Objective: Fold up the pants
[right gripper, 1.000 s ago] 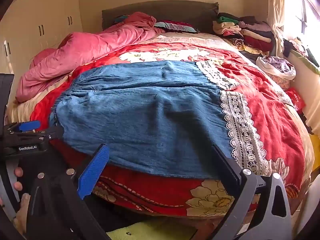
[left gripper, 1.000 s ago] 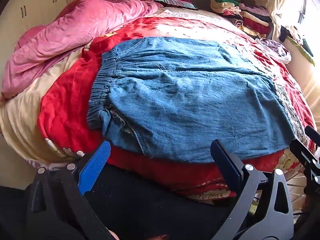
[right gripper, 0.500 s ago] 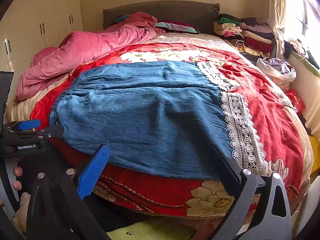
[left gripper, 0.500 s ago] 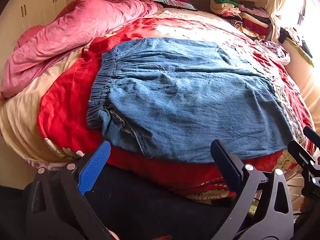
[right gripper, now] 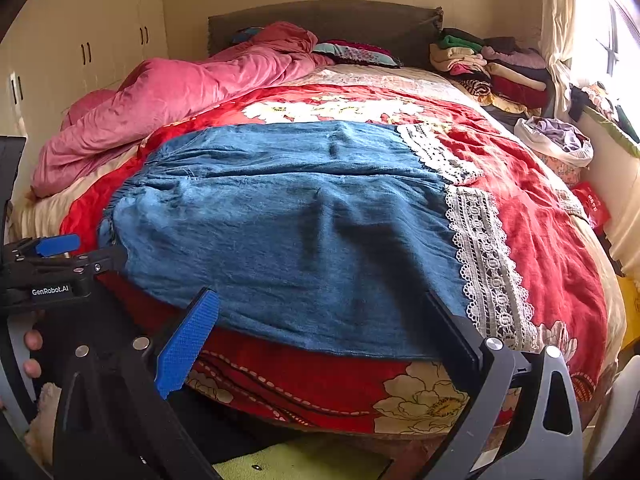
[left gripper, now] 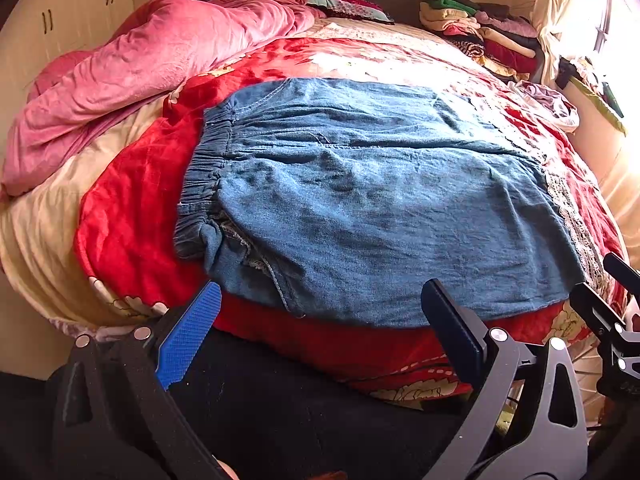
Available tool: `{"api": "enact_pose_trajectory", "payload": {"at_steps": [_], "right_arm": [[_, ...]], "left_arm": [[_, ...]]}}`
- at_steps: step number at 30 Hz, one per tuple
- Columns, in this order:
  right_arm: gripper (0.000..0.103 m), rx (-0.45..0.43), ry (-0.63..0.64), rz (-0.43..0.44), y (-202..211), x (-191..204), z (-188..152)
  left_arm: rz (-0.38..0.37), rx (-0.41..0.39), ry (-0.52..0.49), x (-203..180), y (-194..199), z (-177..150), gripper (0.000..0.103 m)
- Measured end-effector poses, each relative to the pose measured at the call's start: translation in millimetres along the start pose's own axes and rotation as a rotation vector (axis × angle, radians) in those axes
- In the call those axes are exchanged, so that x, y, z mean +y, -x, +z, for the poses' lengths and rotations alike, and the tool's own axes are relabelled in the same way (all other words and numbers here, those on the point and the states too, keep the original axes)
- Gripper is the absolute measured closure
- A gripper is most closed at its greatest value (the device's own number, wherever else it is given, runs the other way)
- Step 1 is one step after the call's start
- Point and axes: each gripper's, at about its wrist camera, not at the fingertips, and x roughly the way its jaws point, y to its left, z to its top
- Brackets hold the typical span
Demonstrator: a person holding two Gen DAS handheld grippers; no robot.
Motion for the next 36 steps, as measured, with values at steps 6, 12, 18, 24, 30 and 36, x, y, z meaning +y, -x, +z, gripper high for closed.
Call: {"api": "enact_pose_trajectory", "payload": {"at_steps": [6, 12, 18, 24, 30, 36], "right_arm": [[0.004, -0.002, 0.005, -0.002, -0.4, 1.0, -0.3], [0.004, -0.002, 0.006, -0.003, -0.6, 1.2, 0.0], [0.004, -0.002, 0.007, -0.002, -0.9, 0.7, -0.3], [0.004, 0.000, 0.007, -0.002, -1.0, 0.9, -0.2], [0.004, 0.001, 0.008, -0.003, -1.6, 0.9, -0.4], [0.004, 0.004, 0.010, -0.001, -3.6, 0.9, -0.1]], "left_arm": [[-0.005, -0.005, 0.001, 1.1, -0.2, -1.1, 0.009], [-0.005, -0.003, 0.002, 1.9, 1.3, -0.6, 0.009], [-0.005, -0.004, 0.003, 2.3, 2.0, -0.1, 0.009], [-0.006, -0.003, 0.002, 2.1, 1.2, -0.2, 0.009], [-0.002, -0.008, 0.008, 4.5, 3.3, 0.8, 0.009], [0.003, -0.011, 0.021, 9.8, 3.6, 5.1, 0.009]]}}
